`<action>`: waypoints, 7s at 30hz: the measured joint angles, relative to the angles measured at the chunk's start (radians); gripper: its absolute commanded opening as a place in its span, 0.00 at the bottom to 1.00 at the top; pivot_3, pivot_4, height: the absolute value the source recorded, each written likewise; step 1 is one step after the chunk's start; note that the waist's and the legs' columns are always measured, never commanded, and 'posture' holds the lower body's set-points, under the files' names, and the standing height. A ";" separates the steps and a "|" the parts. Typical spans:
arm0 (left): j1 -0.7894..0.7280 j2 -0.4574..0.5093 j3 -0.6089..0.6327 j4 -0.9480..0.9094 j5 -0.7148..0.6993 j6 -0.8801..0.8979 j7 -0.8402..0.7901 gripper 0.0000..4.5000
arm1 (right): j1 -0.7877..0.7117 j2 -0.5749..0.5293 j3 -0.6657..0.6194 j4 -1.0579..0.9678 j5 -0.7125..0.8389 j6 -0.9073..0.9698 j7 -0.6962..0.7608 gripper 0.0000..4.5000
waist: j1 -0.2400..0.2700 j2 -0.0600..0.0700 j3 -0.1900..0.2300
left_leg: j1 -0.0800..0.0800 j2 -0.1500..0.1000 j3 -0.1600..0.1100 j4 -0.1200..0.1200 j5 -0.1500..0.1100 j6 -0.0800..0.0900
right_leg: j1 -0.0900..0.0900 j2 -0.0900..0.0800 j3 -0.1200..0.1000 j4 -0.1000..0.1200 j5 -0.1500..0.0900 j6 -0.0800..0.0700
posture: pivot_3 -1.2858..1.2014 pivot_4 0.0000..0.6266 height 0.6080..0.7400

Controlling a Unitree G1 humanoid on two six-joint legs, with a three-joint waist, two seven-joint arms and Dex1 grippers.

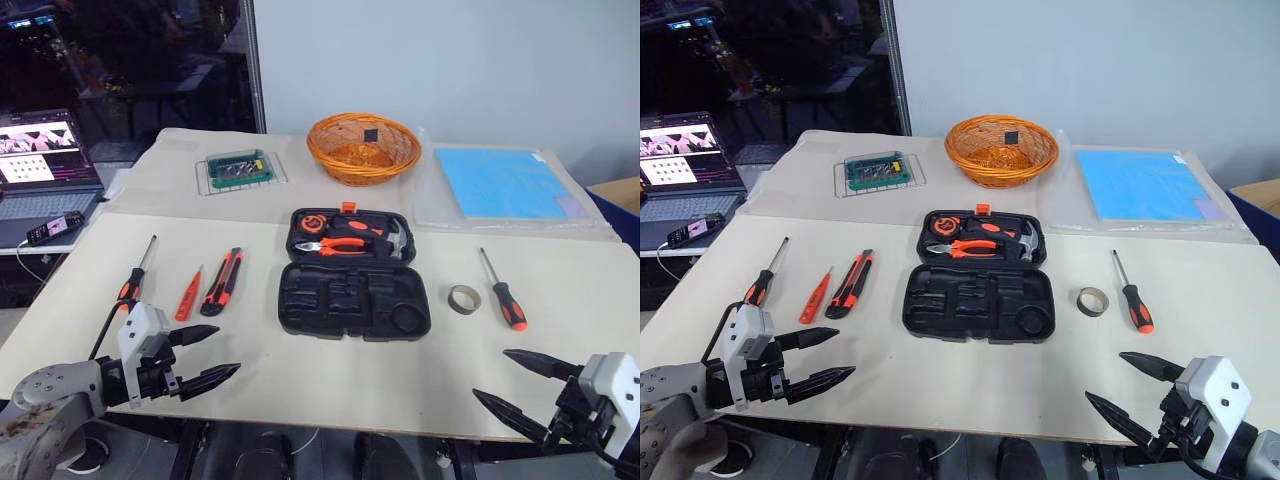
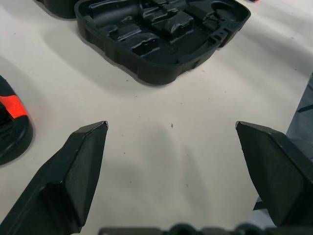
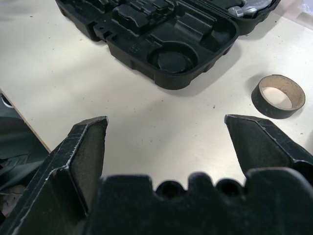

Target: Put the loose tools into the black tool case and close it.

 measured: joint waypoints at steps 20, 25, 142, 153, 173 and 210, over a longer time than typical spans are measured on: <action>-0.618 0.174 -0.024 0.644 0.136 0.474 0.479 1.00 | -0.730 -0.185 0.401 -0.098 0.219 0.231 -0.089 0.98 | 0.013 -0.018 0.010 | 0.000 -0.002 -0.001 0.000 -0.003 0.000 | 0.001 0.000 -0.007 -0.001 0.005 -0.009 | 0.52 0.24 1.00; -0.676 0.182 -0.128 0.729 0.186 0.475 0.394 0.69 | -0.724 -0.186 0.409 -0.093 0.206 0.235 -0.096 1.00 | 0.015 -0.019 0.010 | -0.003 -0.002 -0.001 0.001 -0.003 0.000 | 0.001 0.000 -0.008 0.001 0.005 -0.010 | 0.52 0.24 1.00; -0.848 -0.396 -0.469 0.116 0.132 0.260 0.025 0.74 | -1.091 -0.322 0.547 0.705 -0.102 0.824 -0.530 0.86 | -0.007 -0.005 0.006 | 0.002 -0.008 -0.023 0.022 0.001 0.012 | 0.022 0.003 -0.017 0.014 -0.005 -0.002 | 0.52 0.24 1.00; -0.789 -0.383 -0.435 0.087 0.118 0.240 0.107 0.74 | -1.165 -0.304 0.678 0.930 -0.236 0.682 -0.380 0.13 | 0.005 -0.005 0.006 | -0.001 -0.009 -0.023 0.022 0.001 0.012 | 0.021 0.002 -0.016 0.014 -0.006 0.000 | 0.52 0.24 1.00; -0.378 -0.087 -0.031 -0.023 -0.099 0.171 -0.021 0.74 | -1.572 -0.119 1.170 0.789 -0.566 0.149 0.182 0.13 | -0.004 -0.004 0.014 | -0.011 -0.007 -0.022 0.021 0.001 0.010 | 0.008 0.000 -0.019 0.015 -0.001 -0.010 | 0.52 0.24 1.00; -0.345 -0.062 -0.056 -0.026 -0.100 0.126 0.012 0.74 | -1.279 0.025 0.712 0.570 -0.295 0.284 0.132 0.00 | -0.003 -0.004 0.014 | -0.012 -0.003 -0.023 0.020 0.004 0.004 | 0.004 0.006 -0.021 0.018 0.003 -0.009 | 0.52 0.24 1.00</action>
